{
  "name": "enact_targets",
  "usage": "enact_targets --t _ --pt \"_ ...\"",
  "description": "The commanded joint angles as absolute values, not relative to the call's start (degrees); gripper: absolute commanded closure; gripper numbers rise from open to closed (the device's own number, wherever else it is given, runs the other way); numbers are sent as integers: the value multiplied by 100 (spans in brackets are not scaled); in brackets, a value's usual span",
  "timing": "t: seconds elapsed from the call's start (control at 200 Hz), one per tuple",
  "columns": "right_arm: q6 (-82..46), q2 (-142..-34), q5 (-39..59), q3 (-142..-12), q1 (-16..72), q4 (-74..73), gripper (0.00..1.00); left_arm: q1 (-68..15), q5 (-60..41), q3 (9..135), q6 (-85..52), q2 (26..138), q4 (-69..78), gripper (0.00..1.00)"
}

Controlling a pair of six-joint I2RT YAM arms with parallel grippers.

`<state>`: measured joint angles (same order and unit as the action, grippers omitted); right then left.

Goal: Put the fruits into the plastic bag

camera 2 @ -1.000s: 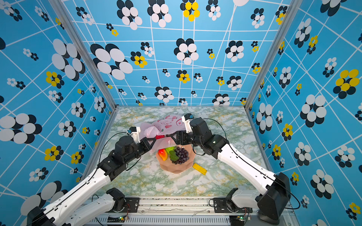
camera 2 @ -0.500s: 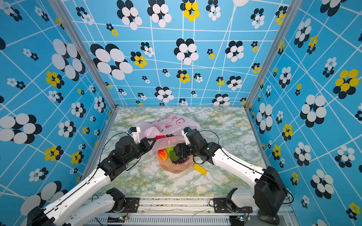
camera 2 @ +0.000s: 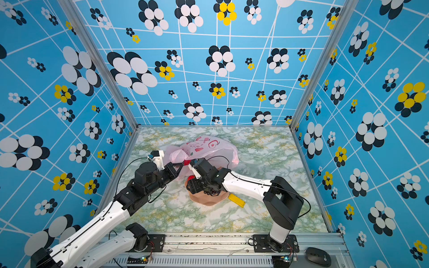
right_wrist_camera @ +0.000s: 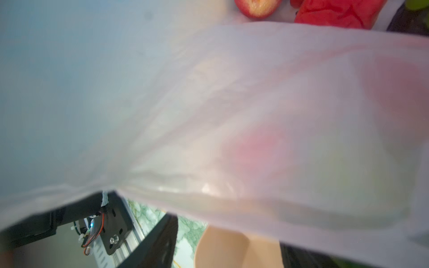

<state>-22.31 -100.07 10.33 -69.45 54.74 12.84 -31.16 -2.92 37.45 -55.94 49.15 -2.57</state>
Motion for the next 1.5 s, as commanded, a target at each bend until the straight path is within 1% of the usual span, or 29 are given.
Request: enact_targets --t 0.0,0.21,0.47,0.61,0.795,0.89,1.035,1.235,1.36,1.495 --pt "-1759 -10215 863 -7326 5493 1542 31 -3148 -141 3806 -5546 4799 -257 100" --pt "-1305 -10671 749 -7830 5492 1915 31 -3143 -123 3798 -5546 4848 -203 100" --pt "-1032 -10959 475 -8102 5491 2207 30 -3138 -141 3823 -5548 4905 -158 100" --pt "-978 -11023 140 -8211 5492 2435 29 -3137 -149 3850 -5546 4931 -159 100" --pt "-945 -10963 97 -8201 5493 2666 28 -3138 -163 3884 -5552 4969 -150 100" --pt "-971 -10795 126 -8001 5485 2680 29 -3138 -168 3885 -5567 4983 -146 100" --pt "-972 -10500 425 -7594 5450 2629 30 -3137 -187 3887 -5598 5009 -107 100" --pt "-809 -10366 679 -7467 5432 2771 31 -3139 -252 3886 -5685 5064 -58 100" --pt "-700 -10506 675 -7533 5372 2781 31 -3146 -250 3860 -5730 5036 -42 100" --pt "-764 -10829 822 -7795 5254 2881 34 -3146 -242 3884 -5723 4993 -99 100"
